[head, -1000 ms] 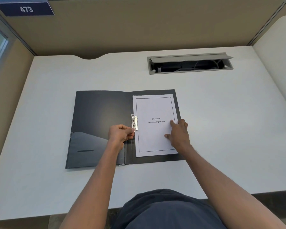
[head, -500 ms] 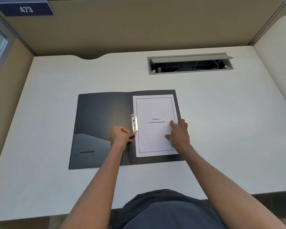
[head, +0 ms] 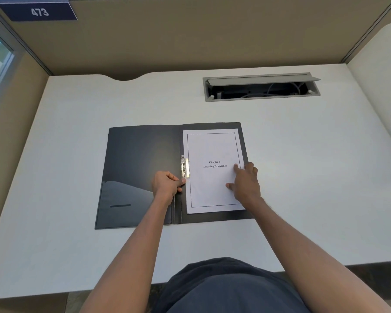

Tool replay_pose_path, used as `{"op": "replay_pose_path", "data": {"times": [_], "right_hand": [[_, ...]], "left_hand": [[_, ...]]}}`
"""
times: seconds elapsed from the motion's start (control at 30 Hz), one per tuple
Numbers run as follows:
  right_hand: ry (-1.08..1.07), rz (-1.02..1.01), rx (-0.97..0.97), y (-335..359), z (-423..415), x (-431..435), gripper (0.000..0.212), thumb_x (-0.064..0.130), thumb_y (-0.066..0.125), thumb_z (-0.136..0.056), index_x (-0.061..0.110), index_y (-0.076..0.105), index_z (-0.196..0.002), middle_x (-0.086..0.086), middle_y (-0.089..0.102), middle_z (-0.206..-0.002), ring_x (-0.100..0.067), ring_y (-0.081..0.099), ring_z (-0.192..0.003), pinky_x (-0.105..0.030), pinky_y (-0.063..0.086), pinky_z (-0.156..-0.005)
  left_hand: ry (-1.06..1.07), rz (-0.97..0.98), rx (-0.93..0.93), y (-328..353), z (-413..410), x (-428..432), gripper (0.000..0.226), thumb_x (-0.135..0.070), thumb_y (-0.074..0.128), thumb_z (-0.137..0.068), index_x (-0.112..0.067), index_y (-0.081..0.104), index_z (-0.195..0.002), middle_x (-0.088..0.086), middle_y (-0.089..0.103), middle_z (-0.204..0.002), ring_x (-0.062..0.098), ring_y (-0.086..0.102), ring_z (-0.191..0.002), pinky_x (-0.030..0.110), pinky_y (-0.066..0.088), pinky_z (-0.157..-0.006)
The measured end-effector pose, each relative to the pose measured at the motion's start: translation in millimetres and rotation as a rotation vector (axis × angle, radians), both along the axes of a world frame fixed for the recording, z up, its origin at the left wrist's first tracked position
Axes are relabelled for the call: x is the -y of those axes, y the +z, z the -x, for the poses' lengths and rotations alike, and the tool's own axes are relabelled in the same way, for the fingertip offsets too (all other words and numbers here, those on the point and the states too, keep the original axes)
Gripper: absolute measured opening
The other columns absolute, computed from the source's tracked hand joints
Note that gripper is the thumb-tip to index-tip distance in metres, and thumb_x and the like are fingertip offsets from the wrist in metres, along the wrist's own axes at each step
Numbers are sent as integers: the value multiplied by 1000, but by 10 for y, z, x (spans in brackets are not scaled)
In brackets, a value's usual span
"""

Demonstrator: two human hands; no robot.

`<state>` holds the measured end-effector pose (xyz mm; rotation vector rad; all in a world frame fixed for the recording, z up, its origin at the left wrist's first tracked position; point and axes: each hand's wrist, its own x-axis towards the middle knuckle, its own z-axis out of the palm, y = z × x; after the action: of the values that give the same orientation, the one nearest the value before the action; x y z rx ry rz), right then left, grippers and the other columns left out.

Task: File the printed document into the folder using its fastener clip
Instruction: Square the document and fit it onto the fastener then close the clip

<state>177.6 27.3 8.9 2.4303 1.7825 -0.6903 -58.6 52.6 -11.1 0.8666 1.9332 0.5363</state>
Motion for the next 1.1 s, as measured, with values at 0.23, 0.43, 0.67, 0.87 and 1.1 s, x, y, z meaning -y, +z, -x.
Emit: {"op": "replay_pose_path", "data": {"times": [0.23, 0.43, 0.67, 0.87, 1.1], "right_hand": [[-1, -15, -11, -28, -13, 28, 74, 33, 71, -94, 16, 34, -156, -14, 29, -148, -31, 31, -138, -36, 50, -104], [4, -26, -4, -51, -27, 57, 73, 35, 69, -95, 18, 32, -157, -14, 29, -149, -30, 31, -139, -37, 48, -106], [-22, -71, -69, -110, -61, 89, 72, 33, 72, -93, 17, 37, -154, -12, 30, -150, -28, 29, -142, -38, 49, -103], [29, -159, 3, -129, -18, 166, 71, 36, 65, -95, 12, 33, -154, -15, 28, -159, -31, 27, -147, -38, 38, -115], [224, -260, -72, -85, 505, 222, 70, 37, 54, -102, 10, 24, -160, -13, 18, -168, -28, 17, -156, -37, 23, -127]], "left_hand": [[5, 14, 91, 29, 43, -8, 23, -13, 90, -77, 1, 71, -80, 11, 72, -60, 17, 64, -50, 27, 55, -55], [-20, 19, 103, 55, 42, -3, 23, -15, 89, -78, -1, 70, -79, 11, 73, -61, 16, 62, -48, 26, 53, -55], [-64, 7, 112, 70, 53, 13, 17, -14, 82, -86, -5, 69, -80, 11, 75, -68, 17, 68, -59, 25, 55, -57], [-157, -173, -78, 146, 154, 14, 12, -12, 65, -94, -9, 75, -89, 7, 75, -81, 22, 67, -73, 33, 56, -73], [-148, -385, -372, 182, 638, -107, 24, -10, 61, -95, -5, 72, -116, 16, 70, -117, 33, 64, -112, 42, 49, -103]]}}
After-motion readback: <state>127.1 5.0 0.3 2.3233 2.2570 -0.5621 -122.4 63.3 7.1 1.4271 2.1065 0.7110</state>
